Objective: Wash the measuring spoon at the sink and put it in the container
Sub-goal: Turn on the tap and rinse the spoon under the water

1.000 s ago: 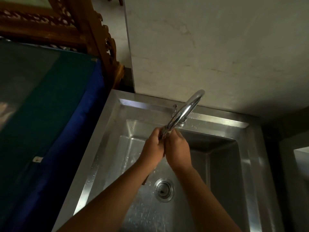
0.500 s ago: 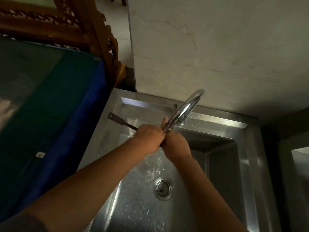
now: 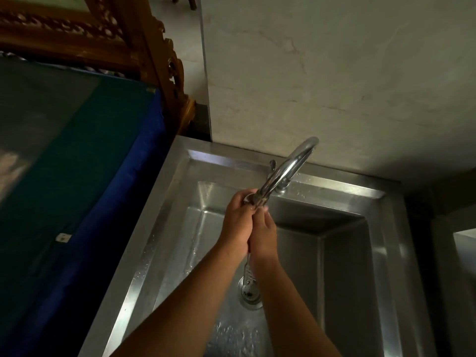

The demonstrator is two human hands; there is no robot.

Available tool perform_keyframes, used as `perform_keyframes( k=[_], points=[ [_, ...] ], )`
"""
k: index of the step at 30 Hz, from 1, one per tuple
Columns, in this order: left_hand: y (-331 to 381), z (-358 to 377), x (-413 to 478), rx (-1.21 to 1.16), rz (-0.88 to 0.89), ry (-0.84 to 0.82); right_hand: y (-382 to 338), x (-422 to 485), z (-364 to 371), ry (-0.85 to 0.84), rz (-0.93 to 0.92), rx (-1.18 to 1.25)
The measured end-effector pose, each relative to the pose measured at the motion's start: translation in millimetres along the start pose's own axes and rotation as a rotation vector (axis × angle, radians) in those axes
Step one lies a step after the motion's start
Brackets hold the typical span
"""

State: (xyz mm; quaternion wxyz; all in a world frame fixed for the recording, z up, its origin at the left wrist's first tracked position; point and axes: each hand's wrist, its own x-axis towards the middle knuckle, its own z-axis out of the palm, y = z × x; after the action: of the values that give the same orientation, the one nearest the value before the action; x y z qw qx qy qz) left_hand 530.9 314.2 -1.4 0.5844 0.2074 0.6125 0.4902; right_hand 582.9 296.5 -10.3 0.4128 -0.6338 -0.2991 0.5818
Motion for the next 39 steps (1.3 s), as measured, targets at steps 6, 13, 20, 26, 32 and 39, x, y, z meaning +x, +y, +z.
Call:
perform_keyframes(
  k=[6,13,20,26,32,39],
  points=[
    [23.9,-7.0,10.0,-0.103,-0.003,-0.092,-10.7,3.2,-25.8,-0.066,-0.314,-0.592],
    [39.3,-18.3,14.4,-0.459,-0.038,-0.342,-41.9,21.1,-14.6,-0.09,-0.489,-0.692],
    [22.1,-7.1,18.7,-0.365,-0.174,-0.054,-16.0,9.8,-11.0,-0.14,-0.343,-0.573],
    [15.6,-2.2,20.7,-0.423,-0.244,-0.078,31.3,-22.5,-47.0,-0.174,-0.285,-0.512],
    [13.1,-3.0,13.6,-0.071,-0.091,-0.223,36.2,-29.8,-66.0,-0.164,-0.388,-0.66],
    [28.4,-14.7,6.5,0.692,0.217,-0.263,-21.0,3.8,-47.0,-0.254,-0.344,-0.419]
  ],
)
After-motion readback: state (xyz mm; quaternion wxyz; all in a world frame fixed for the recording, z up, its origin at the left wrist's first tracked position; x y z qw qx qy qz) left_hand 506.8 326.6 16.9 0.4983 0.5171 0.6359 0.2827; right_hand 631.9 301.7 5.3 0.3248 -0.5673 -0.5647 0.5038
